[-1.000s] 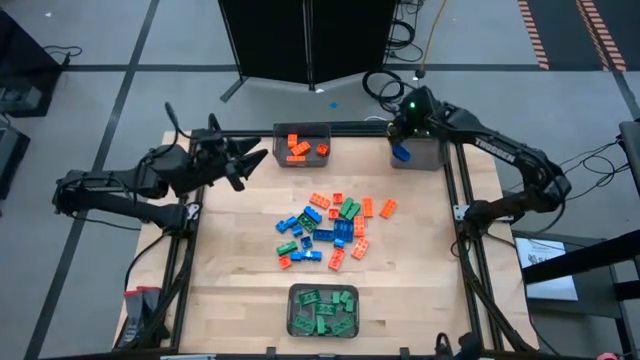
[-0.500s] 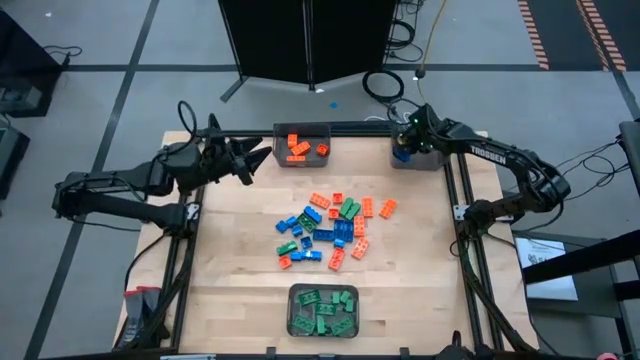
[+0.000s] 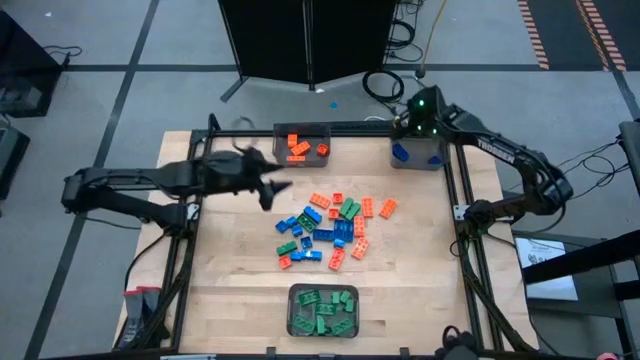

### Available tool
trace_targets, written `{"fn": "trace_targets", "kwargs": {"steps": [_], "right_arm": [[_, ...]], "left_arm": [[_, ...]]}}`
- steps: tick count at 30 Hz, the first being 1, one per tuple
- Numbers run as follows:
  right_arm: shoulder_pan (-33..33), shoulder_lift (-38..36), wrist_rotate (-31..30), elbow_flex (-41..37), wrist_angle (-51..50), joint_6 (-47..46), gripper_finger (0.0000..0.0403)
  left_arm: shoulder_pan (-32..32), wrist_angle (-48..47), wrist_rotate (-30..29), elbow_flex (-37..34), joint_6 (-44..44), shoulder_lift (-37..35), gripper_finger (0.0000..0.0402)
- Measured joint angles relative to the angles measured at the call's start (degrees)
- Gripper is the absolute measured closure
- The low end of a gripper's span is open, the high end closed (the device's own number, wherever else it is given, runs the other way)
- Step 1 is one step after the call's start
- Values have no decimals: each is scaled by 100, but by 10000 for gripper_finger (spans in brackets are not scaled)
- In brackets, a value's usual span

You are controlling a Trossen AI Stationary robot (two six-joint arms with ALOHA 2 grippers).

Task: Sort blocks
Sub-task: Put the blue game piece into the top right black bin

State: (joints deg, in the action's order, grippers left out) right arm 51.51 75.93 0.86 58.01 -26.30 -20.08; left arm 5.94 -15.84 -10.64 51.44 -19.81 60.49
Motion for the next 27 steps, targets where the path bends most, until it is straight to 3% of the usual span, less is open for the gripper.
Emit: {"fn": "trace_targets", "kwargs": {"steps": [4, 8, 12, 27], "right_arm": [[-236, -98, 526, 694, -100, 172, 71], [-479, -143, 527, 1230, -179, 374, 72], [-649, -141, 527, 1487, -182, 429, 72], [-702, -136, 514, 1498, -561, 473, 72]], "left_arm": [[-231, -602, 380, -50, -135, 670, 116], [-629, -758, -189, -364, -327, 1231, 116], [-1032, -273, -1029, -789, -86, 1438, 116], [-1148, 2268, -1583, -2379, -414, 1601, 117]]}}
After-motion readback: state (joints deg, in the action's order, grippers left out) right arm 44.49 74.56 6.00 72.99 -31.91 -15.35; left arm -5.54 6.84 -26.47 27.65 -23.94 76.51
